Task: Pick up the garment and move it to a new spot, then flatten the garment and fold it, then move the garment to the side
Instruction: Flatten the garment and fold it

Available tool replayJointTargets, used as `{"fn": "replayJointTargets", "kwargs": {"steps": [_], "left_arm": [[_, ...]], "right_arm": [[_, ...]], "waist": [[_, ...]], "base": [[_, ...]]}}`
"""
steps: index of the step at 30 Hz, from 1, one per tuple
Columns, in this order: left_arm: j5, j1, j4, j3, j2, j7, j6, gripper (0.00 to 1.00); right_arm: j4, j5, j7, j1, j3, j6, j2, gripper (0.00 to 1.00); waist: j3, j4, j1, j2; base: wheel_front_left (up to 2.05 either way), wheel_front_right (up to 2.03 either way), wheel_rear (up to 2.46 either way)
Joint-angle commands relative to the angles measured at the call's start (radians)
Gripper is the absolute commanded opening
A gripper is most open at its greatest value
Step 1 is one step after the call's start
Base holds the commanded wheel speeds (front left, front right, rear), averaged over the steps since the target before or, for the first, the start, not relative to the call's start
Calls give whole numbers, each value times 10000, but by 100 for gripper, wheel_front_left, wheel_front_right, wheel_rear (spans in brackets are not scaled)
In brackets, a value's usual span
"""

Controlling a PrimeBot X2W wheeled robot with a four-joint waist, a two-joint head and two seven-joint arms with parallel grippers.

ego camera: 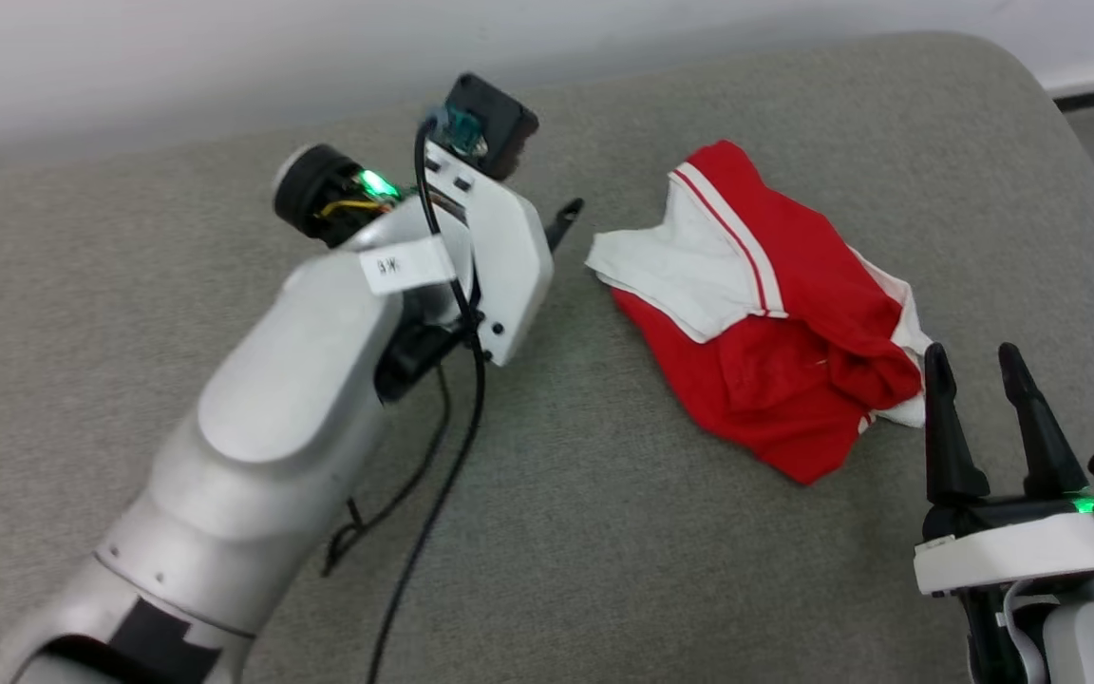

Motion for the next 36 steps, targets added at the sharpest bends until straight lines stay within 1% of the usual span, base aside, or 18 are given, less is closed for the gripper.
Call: {"fn": "replayJointTargets", "kwargs": {"steps": [1, 4, 6, 8, 12, 15, 20, 23, 26, 32, 36], "left_arm": [[-503, -416, 206, -393, 422, 620, 24, 100], [-1649, -1354, 456, -1052, 842, 1887, 21, 100], [-2322, -1844, 626, -1275, 1082, 2539, 20, 100], [-2737, -2220, 892, -1512, 1302, 3151, 19, 100], [-3216, -2833, 1428, -1863, 1390, 3937, 19, 100], [-3239, -3037, 1899, -2086, 1465, 4071, 18, 100], [-3075, -3303, 2647, -2250, 1458, 3773, 25, 100], [-2788, -3427, 3063, -2424, 1478, 3548, 35, 100], [-2747, -3473, 3419, -2519, 1394, 3399, 32, 100], [-2867, -3398, 3630, -2975, 1249, 3382, 21, 100], [-2784, -3299, 3711, -3517, 1397, 3478, 20, 100]], "right_arm": [[53, 52, -72, -187, 116, -7, 140, 100], [154, 169, -167, -296, 360, -7, 243, 100], [222, 216, -201, -321, 518, -7, 291, 100], [297, 285, -220, -375, 665, -7, 330, 100], [360, 383, -245, -547, 879, -7, 351, 100], [320, 587, -238, -536, 1041, -7, 354, 100], [290, 769, -239, -665, 1347, -7, 356, 100], [336, 896, -237, -667, 1438, -7, 354, 100], [380, 988, -237, -663, 1475, -7, 354, 100], [462, 1157, -238, -699, 1480, -7, 354, 100], [477, 1212, -238, -718, 1527, -7, 354, 100]], "waist": [[903, -986, 0, 0], [1227, -1458, 0, 0], [1411, -1682, 0, 0], [1560, -1889, 0, 0], [1733, -2182, 0, 0], [1827, -2350, 0, 0], [2059, -2609, 0, 0], [2192, -2719, 0, 0], [2294, -2814, 0, 0], [2394, -2884, 0, 0], [2442, -2910, 0, 0]], "base": [[0, 0, 0], [0, 0, 0], [0, 0, 0], [0, 0, 0], [0, 0, 0], [0, 0, 0], [0, 0, 0], [0, 0, 0], [0, 0, 0], [0, 0, 0], [0, 0, 0]]}}
